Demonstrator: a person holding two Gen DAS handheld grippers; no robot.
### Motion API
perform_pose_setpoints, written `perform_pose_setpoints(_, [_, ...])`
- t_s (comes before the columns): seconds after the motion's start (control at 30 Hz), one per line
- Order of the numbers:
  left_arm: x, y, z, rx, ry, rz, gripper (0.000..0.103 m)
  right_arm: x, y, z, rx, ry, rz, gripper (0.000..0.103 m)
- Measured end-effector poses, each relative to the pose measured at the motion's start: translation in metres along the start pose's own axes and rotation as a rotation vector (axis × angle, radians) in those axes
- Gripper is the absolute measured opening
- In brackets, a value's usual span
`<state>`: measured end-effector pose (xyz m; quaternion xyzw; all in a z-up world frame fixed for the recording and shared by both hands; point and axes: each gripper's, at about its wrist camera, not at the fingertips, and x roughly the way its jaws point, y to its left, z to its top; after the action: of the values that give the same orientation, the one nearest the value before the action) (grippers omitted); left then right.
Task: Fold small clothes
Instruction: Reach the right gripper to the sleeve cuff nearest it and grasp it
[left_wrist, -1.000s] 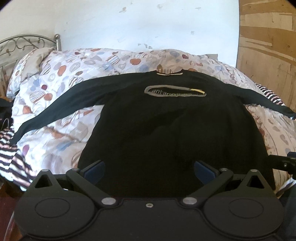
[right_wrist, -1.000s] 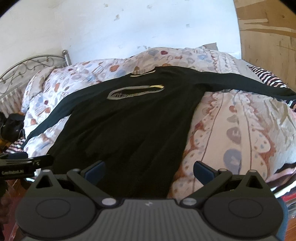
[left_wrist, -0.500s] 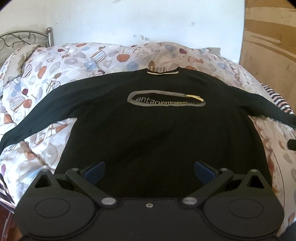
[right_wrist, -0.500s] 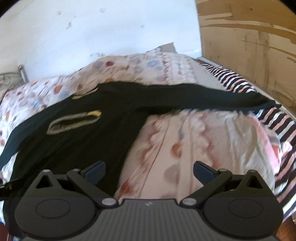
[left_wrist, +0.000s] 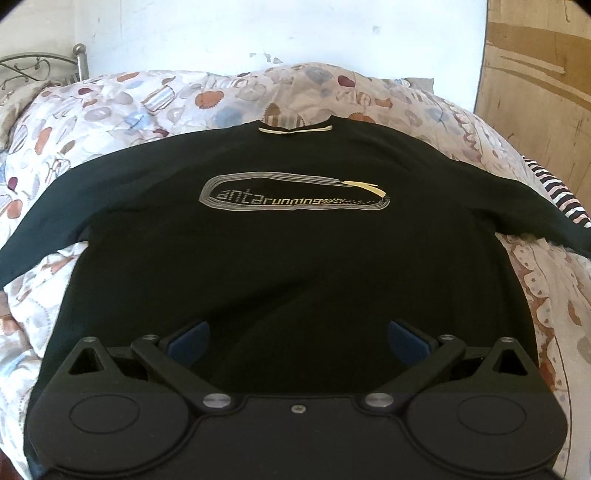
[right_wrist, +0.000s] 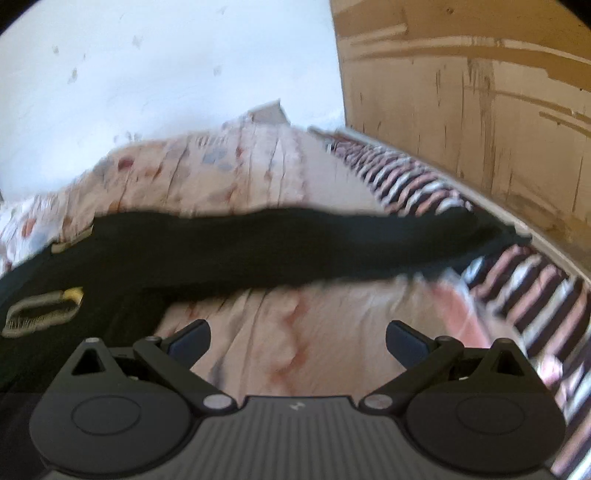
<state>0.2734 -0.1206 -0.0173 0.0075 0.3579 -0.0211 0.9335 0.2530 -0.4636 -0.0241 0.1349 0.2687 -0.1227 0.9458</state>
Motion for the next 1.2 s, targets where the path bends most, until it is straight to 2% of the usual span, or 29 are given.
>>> perform_pose_setpoints(0.17, [0.008,-0.007,0.002,-0.025,-0.009,-0.010,0.102,0.015,-0.062,0.011,0.137,-0.135,0.097,0.103])
perform_pose_setpoints(0.27, [0.013,-0.008,0.000,-0.039,0.004,-0.021,0.102,0.029,-0.100,0.020,0.220,-0.111,0.092,0.103])
perform_pose_setpoints(0.5, [0.017,-0.007,-0.003,-0.041,0.024,-0.015,0.102,0.070,-0.169,0.038,0.372,-0.067,-0.039,0.103])
perform_pose_setpoints(0.6, [0.015,-0.004,-0.002,-0.051,0.024,-0.012,0.102,0.088,-0.186,0.045,0.424,-0.045,-0.112,0.103])
perform_pose_setpoints(0.67, [0.013,-0.001,-0.001,-0.057,0.022,-0.009,0.102,0.100,-0.190,0.050,0.451,-0.031,-0.146,0.098])
perform_pose_setpoints(0.77, [0.010,0.004,0.000,-0.061,0.016,0.002,0.102,0.115,-0.200,0.053,0.508,-0.004,-0.194,0.086])
perform_pose_setpoints(0.83, [0.008,0.008,0.002,-0.067,0.011,0.012,0.102,0.125,-0.207,0.051,0.557,0.003,-0.225,0.071])
perform_pose_setpoints(0.97, [0.004,0.017,0.005,-0.081,0.000,0.025,0.102,0.134,-0.216,0.049,0.641,-0.019,-0.237,0.062])
perform_pose_setpoints(1.0, [0.002,0.019,0.005,-0.083,-0.002,0.026,0.102,0.135,-0.219,0.049,0.658,-0.029,-0.233,0.049])
perform_pose_setpoints(1.03, [0.001,0.021,0.006,-0.086,-0.005,0.029,0.102,0.136,-0.220,0.049,0.664,-0.032,-0.240,0.031])
perform_pose_setpoints(1.07, [0.000,0.023,0.006,-0.090,-0.007,0.032,0.102,0.136,-0.221,0.049,0.670,-0.027,-0.260,0.024])
perform_pose_setpoints(1.13, [-0.002,0.025,0.007,-0.097,-0.011,0.034,0.102,0.137,-0.223,0.049,0.683,-0.015,-0.283,0.014])
perform_pose_setpoints(1.2, [-0.004,0.028,0.008,-0.103,-0.016,0.033,0.102,0.134,-0.223,0.049,0.689,-0.030,-0.261,0.007])
